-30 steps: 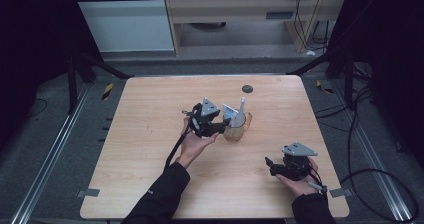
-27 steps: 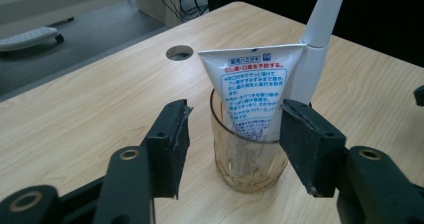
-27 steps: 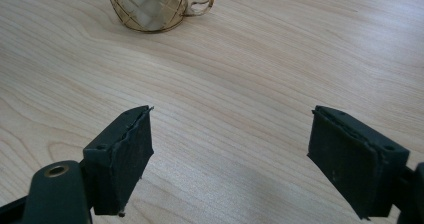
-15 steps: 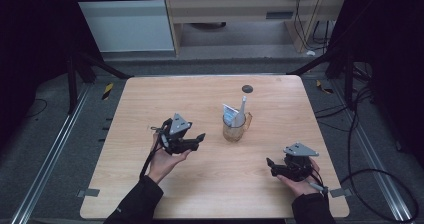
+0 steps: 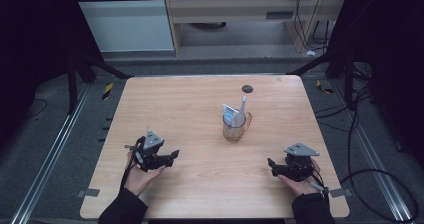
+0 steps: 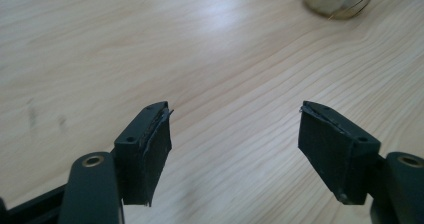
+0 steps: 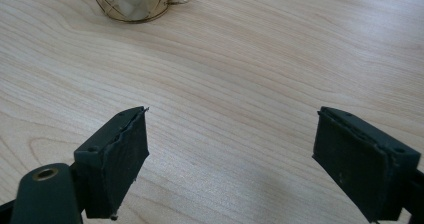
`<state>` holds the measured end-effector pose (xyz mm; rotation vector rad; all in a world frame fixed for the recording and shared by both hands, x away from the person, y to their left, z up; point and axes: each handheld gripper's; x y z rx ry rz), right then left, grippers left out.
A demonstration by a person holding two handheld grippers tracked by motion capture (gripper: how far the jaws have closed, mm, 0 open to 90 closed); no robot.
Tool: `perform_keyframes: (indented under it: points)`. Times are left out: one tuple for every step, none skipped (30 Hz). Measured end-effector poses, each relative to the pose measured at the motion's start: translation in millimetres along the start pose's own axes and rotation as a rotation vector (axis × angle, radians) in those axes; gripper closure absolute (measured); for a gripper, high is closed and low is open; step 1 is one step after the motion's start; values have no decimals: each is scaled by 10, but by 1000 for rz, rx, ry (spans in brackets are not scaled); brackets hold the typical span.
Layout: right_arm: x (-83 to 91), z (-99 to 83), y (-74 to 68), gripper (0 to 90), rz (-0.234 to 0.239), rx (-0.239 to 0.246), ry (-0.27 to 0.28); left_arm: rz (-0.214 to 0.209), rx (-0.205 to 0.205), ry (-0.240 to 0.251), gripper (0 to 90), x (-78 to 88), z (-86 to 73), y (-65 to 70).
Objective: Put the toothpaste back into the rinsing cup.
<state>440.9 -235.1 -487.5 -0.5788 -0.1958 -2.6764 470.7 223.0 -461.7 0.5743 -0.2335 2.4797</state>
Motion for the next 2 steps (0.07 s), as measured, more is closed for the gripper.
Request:
perform_keyframes:
  points:
    - [-1, 1, 2, 142, -1, 1, 1, 15, -2, -3, 281, 30, -42, -32]
    - [-3, 2, 5, 139, -4, 2, 0, 29, 1, -10, 280, 62, -80, -65]
Point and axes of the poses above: each handheld gripper's, and its own axes: x roughly backward along the jaws, z roughly out of its top, y roughly to its right, and after that the axes turned 12 degrees about y, right-handed
